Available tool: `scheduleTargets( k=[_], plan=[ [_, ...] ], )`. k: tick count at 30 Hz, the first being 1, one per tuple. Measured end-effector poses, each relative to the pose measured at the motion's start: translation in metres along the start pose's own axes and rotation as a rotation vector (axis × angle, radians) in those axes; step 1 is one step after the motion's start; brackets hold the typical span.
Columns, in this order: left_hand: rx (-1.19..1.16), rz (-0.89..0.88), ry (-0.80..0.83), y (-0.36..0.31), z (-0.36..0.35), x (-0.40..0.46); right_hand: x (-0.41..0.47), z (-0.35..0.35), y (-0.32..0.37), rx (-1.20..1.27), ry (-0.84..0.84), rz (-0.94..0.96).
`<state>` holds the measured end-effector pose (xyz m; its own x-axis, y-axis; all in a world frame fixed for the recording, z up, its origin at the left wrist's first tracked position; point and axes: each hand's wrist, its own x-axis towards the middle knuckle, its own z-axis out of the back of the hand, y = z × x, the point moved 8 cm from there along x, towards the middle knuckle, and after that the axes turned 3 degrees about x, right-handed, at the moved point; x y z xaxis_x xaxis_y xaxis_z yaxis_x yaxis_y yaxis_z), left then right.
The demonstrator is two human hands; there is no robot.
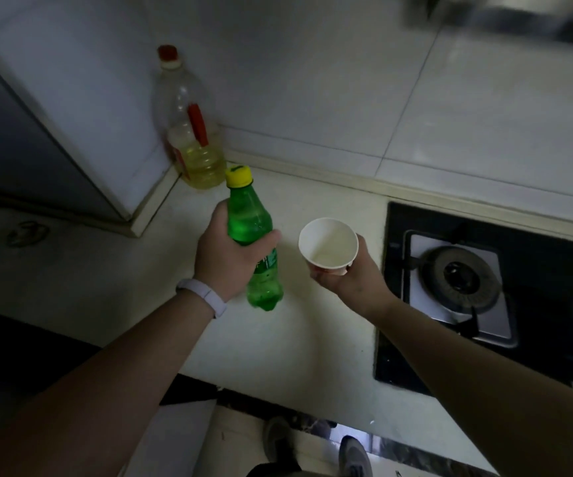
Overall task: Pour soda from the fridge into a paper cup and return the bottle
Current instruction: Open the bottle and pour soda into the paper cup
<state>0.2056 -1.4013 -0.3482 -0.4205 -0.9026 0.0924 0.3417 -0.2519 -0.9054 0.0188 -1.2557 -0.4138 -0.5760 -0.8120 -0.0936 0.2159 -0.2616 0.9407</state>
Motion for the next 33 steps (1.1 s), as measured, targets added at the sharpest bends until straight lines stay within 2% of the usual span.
scheduleTargets(
  k=[15, 24, 33],
  plan=[
    [-0.118, -0.211, 0.303, -0.100, -0.124, -0.039, -0.089, 0.144, 0.006, 0.006, -0.358, 0.013],
    [-0.165, -0.280, 0.410, -0.174, -0.196, -0.110, -0.177, 0.252, -0.001, 0.046, -0.529, -0.020],
    [-0.212, -0.390, 0.601, -0.276, -0.317, -0.217, -0.307, 0.365, -0.042, 0.084, -0.754, -0.082]
  ],
)
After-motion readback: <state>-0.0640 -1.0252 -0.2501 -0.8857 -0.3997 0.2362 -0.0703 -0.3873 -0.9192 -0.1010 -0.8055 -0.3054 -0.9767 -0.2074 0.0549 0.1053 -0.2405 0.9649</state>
